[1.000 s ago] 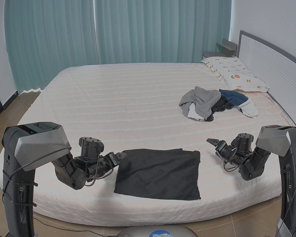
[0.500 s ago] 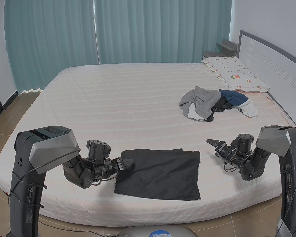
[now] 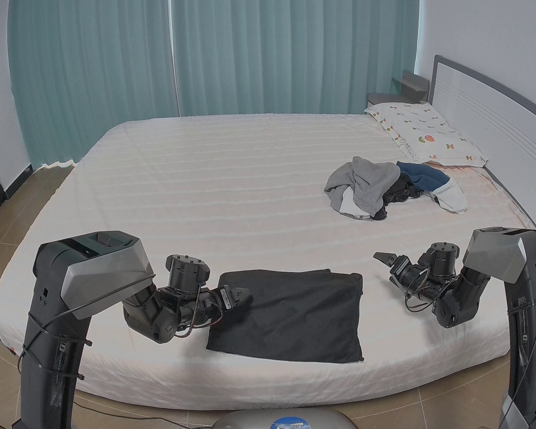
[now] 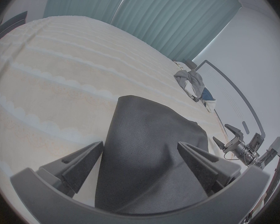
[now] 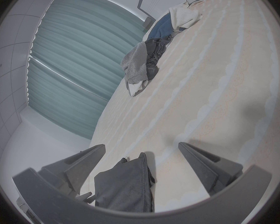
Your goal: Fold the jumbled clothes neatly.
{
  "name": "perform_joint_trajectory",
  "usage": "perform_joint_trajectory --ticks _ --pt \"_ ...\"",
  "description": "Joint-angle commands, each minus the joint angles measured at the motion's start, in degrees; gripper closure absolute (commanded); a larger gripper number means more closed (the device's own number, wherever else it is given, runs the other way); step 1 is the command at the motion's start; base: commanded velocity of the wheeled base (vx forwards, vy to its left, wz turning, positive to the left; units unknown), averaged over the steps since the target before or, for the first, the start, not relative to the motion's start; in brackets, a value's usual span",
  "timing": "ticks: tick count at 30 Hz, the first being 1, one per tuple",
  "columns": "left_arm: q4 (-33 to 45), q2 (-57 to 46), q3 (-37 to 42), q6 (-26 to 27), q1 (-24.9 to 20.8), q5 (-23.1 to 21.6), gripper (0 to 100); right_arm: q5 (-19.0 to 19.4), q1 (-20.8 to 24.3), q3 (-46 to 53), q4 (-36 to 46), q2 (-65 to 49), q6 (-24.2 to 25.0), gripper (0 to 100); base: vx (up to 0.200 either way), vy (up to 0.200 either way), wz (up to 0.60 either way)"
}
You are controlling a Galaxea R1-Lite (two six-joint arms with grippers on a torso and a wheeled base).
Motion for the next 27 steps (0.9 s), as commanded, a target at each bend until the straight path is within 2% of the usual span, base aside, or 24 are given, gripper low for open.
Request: perform_joint_trajectory --ticks 1,6,15,20,22,23,24,27 --pt "0.2 0.0 -0.4 -1.2 0.0 -0.1 100 0.0 0.0 0.0 -0.1 0.2 0.0 0 0.0 0.0 0.0" --pt "0.7 1.1 -2.7 -3.2 0.3 0.8 100 0.0 0.0 0.0 -0.2 0.2 0.0 0 0.0 0.0 0.0" --pt "0.7 0.6 -1.1 -3.5 0.2 1.6 100 0.0 0.0 0.1 -0.1 0.2 0.0 0 0.0 0.0 0.0" --pt "0.2 0.8 -0.3 -3.6 -0.1 7.6 100 0.0 0.0 0.1 0.0 0.2 0.0 0 0.0 0.0 0.0" --pt "0.2 0.8 -0.3 -3.6 -0.1 8.2 100 0.0 0.0 0.1 0.0 0.2 -0.1 0 0.0 0.0 0.0" --pt "0.2 0.8 -0.3 -4.4 -0.2 11.2 100 0.0 0.0 0.1 0.0 0.2 -0.1 0 0.0 0.0 0.0" --pt "0.2 0.8 -0.3 -4.4 -0.2 11.2 100 0.0 0.0 0.1 0.0 0.2 -0.1 0 0.0 0.0 0.0" --pt "0.3 0.4 -0.9 -8.7 -0.8 12.2 100 0.0 0.0 0.1 0.0 0.2 -0.1 0 0.0 0.0 0.0"
